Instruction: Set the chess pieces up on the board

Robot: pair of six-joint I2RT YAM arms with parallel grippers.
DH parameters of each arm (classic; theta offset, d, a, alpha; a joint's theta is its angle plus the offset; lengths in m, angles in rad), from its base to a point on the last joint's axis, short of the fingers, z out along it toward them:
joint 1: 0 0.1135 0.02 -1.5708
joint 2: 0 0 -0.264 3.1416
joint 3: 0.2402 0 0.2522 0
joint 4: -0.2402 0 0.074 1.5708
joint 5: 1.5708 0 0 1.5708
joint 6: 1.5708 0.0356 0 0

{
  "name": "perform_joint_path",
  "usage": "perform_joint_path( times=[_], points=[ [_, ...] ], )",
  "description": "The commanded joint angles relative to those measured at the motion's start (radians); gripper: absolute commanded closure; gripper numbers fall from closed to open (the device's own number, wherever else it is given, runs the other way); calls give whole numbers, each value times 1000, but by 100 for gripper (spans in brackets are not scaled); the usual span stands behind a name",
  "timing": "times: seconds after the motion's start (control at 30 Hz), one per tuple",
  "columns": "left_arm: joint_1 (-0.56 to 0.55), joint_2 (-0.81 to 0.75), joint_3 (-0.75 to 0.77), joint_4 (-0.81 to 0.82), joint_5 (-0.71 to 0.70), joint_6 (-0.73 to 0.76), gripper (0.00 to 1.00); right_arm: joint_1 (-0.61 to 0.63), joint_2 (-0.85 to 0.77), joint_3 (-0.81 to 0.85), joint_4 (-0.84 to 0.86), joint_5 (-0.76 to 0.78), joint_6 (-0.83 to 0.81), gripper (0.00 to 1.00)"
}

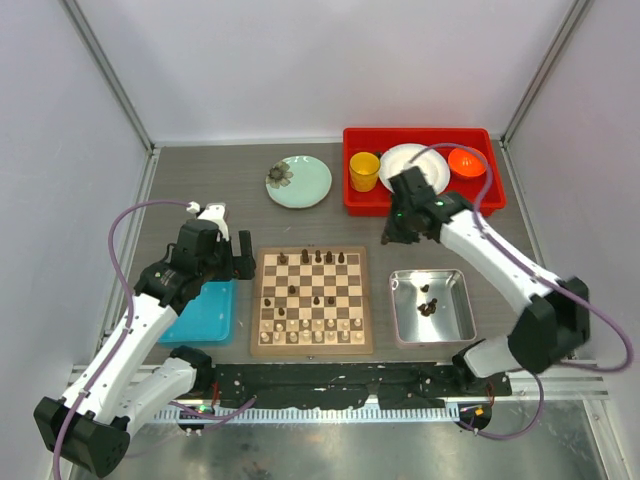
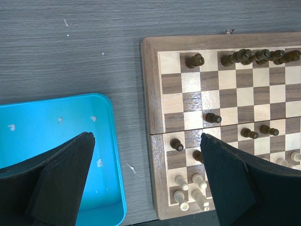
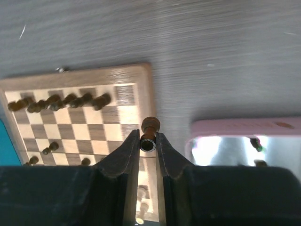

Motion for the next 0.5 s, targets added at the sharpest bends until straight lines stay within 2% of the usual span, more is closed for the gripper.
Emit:
perform_joint_path(
  times=[0.0,0.13,0.47],
  points=[
    [5,-8,5,29,7,15,0,152,165,141,42,35,-30,94],
    [5,-7,5,29,9,15,0,178,304,184,69,72,-25,94],
    [5,-8,3,29,12,15,0,195,451,221,106,50,-37,94]
  ],
)
